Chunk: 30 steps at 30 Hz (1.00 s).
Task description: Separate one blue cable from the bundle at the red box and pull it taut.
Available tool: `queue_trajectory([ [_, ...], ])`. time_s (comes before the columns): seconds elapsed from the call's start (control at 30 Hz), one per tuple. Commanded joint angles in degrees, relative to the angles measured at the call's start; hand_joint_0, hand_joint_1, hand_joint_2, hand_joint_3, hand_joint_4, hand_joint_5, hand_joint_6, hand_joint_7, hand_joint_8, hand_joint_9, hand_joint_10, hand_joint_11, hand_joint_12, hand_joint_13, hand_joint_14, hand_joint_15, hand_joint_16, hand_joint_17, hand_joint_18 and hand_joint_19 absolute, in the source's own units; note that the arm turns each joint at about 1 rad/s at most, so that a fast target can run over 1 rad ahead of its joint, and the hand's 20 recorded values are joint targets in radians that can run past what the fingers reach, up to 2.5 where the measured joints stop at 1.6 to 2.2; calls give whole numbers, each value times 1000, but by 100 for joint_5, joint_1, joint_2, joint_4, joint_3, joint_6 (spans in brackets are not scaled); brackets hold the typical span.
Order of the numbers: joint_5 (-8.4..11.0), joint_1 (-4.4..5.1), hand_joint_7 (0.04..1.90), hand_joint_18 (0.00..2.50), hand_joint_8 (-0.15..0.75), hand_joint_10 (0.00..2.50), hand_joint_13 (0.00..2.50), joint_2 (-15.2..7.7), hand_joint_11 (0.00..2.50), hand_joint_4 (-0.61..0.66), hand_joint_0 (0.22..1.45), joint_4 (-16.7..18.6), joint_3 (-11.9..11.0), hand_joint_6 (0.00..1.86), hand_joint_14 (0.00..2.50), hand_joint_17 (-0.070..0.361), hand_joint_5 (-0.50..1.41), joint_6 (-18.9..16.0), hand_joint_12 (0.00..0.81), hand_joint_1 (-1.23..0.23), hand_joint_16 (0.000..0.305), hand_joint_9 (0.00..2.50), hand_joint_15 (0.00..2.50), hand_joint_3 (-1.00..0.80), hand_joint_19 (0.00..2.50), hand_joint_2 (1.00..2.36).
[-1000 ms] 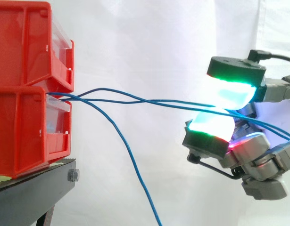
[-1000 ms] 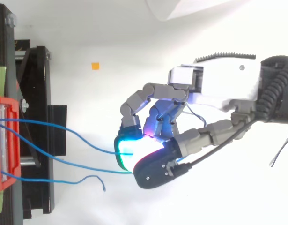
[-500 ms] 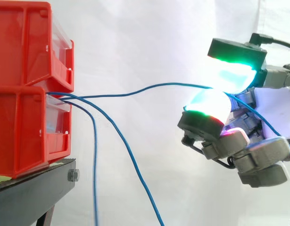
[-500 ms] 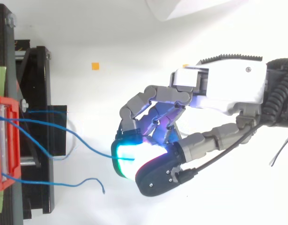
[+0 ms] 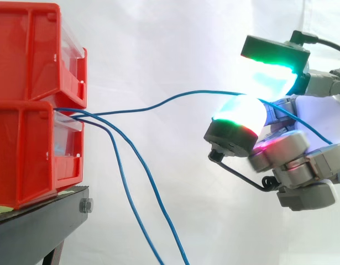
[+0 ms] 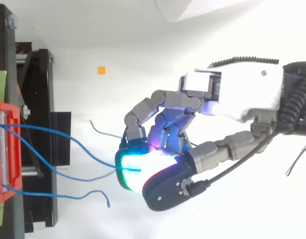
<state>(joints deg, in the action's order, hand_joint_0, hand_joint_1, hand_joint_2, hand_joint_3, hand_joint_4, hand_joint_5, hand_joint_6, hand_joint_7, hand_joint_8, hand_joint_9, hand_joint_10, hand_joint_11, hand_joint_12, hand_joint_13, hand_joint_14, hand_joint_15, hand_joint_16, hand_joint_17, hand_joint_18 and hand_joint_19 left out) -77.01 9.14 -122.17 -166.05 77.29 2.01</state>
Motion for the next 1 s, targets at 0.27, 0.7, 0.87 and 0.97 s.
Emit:
queue_trajectory([
  [0.27,2,0,1077,1043,336,1791,1040,0,1338,44,621,56,5,859,812,87,-134,-157,322,-656,39,566,1451,-301,1072,1014],
  [0.7,20,0,1088,930,388,8,892,-9,1384,44,623,108,5,855,23,89,-135,-166,367,-654,40,836,771,-318,793,1013],
  [0.87,29,8,1093,859,427,13,747,-9,1083,47,624,108,5,852,16,79,-136,-166,328,-649,35,852,418,-334,553,1012],
  [0.97,29,0,1101,810,455,20,710,-9,996,50,623,108,5,851,14,82,-137,-166,337,-645,36,944,394,-334,501,1012],
])
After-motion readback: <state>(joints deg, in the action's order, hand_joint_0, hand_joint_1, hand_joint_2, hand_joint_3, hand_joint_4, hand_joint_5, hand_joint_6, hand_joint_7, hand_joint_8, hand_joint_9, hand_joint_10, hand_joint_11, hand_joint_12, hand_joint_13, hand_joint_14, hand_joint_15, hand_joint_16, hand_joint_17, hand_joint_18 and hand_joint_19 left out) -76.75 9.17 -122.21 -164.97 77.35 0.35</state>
